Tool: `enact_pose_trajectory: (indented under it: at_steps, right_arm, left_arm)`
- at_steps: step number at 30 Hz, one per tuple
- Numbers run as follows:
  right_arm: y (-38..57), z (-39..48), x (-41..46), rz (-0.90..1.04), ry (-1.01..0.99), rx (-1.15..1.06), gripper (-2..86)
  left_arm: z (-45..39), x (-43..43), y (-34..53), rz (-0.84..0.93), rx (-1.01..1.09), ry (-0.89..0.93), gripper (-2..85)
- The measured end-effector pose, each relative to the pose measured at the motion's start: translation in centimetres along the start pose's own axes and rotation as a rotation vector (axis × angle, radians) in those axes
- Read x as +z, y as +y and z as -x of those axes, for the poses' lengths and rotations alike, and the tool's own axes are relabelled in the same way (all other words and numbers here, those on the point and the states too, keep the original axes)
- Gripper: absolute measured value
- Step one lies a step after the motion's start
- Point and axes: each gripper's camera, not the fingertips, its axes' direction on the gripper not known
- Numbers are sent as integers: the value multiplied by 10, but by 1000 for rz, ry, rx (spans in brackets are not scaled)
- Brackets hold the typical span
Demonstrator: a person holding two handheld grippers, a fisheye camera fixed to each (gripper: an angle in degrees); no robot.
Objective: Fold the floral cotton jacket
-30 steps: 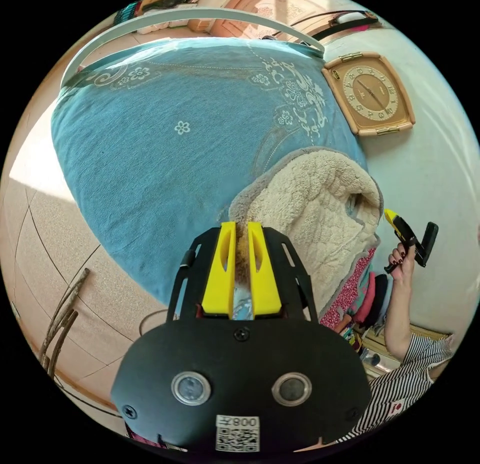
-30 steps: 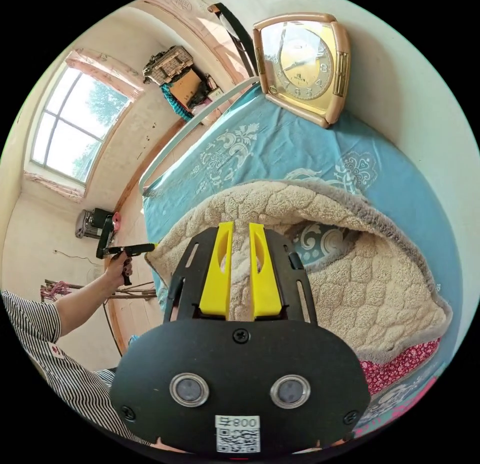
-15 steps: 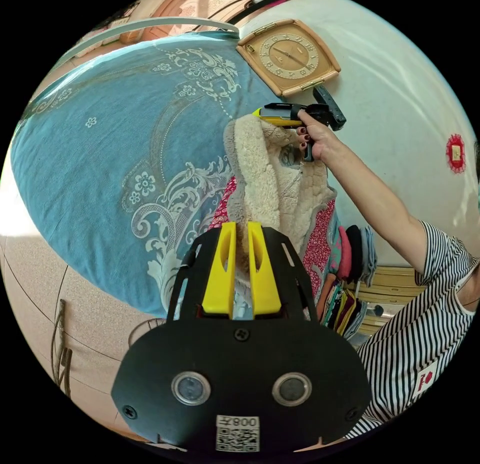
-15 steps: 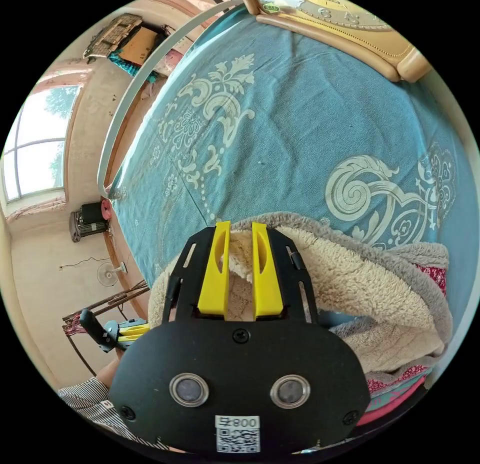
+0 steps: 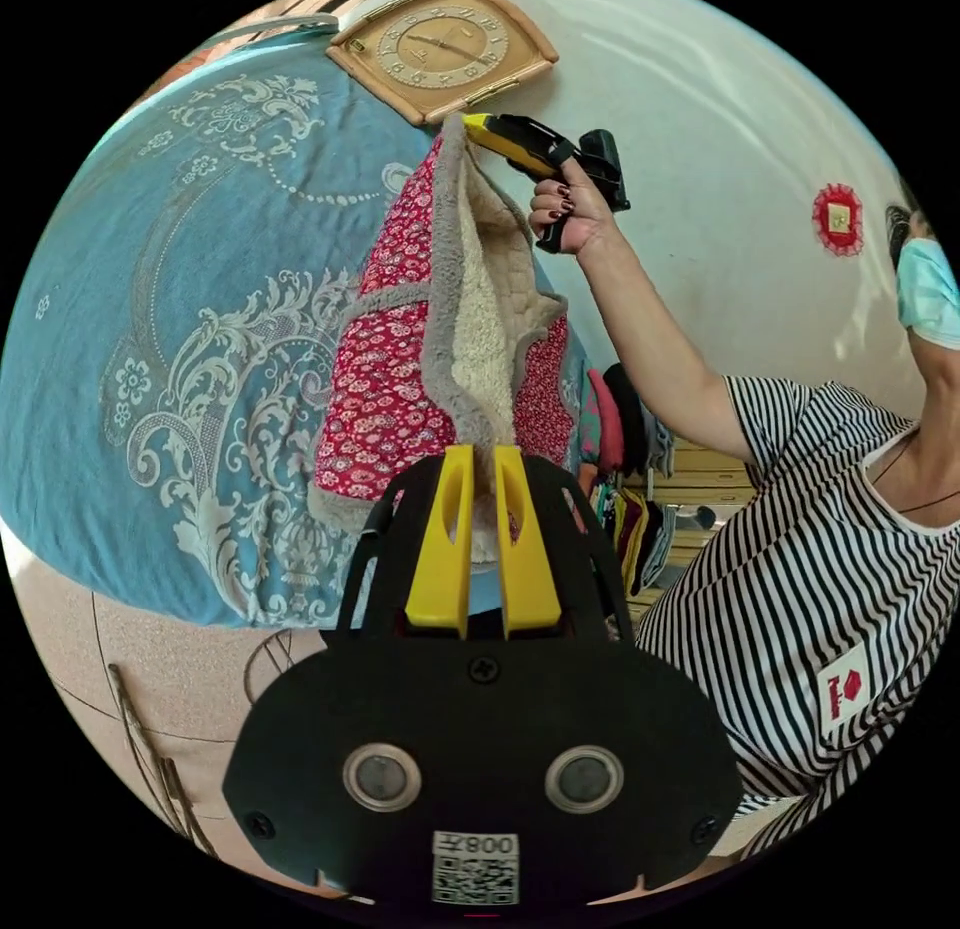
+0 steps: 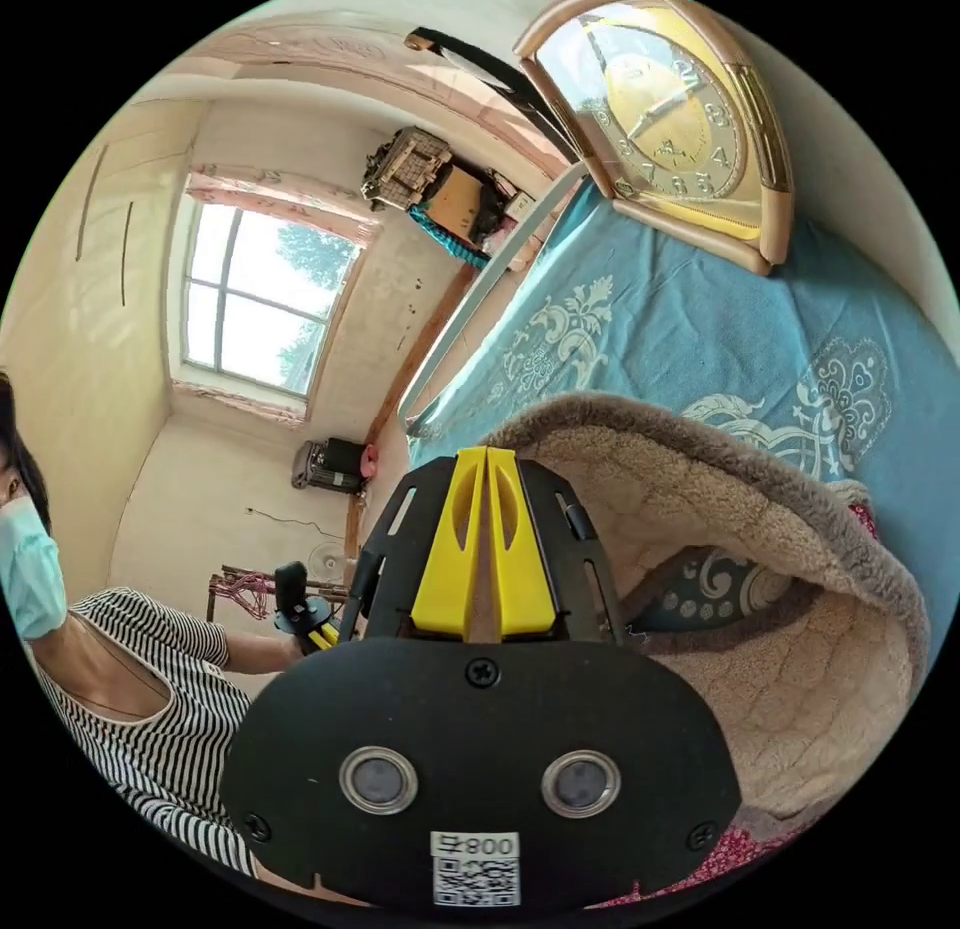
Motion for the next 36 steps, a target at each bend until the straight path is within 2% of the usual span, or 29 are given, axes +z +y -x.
enact_pose_trajectory:
  at_steps: [5, 9, 15, 19, 25, 29, 32, 36]
  right_arm:
    - [94, -21, -102, -123, -58, 22, 0]
    - [195, -78, -160, -232, -61, 225, 0]
    - [317, -162, -174, -293, -80, 556, -1]
    - [353, -189, -174, -317, -56, 628, 0]
    - [368, -221, -164, -257, -25, 673, 0]
    - [379, -228, -162, -244, -5, 679, 0]
    - [392, -230, -162, -255, -5, 686, 0]
    - [412, -225, -168, -314, 7, 697, 0]
  left_arm:
    - [-39, 52, -15, 166, 104, 83, 30]
    - [-64, 121, -28, 344, 188, 90, 32]
    - [-73, 212, -39, 565, 169, 43, 37]
    - [-87, 244, -50, 631, 190, -1, 41]
    - [-109, 258, -65, 659, 213, -55, 68]
    - [-125, 245, -77, 602, 200, -52, 80]
    - [-140, 224, -93, 523, 201, -53, 85]
    - [-151, 189, -140, 313, 214, -186, 90]
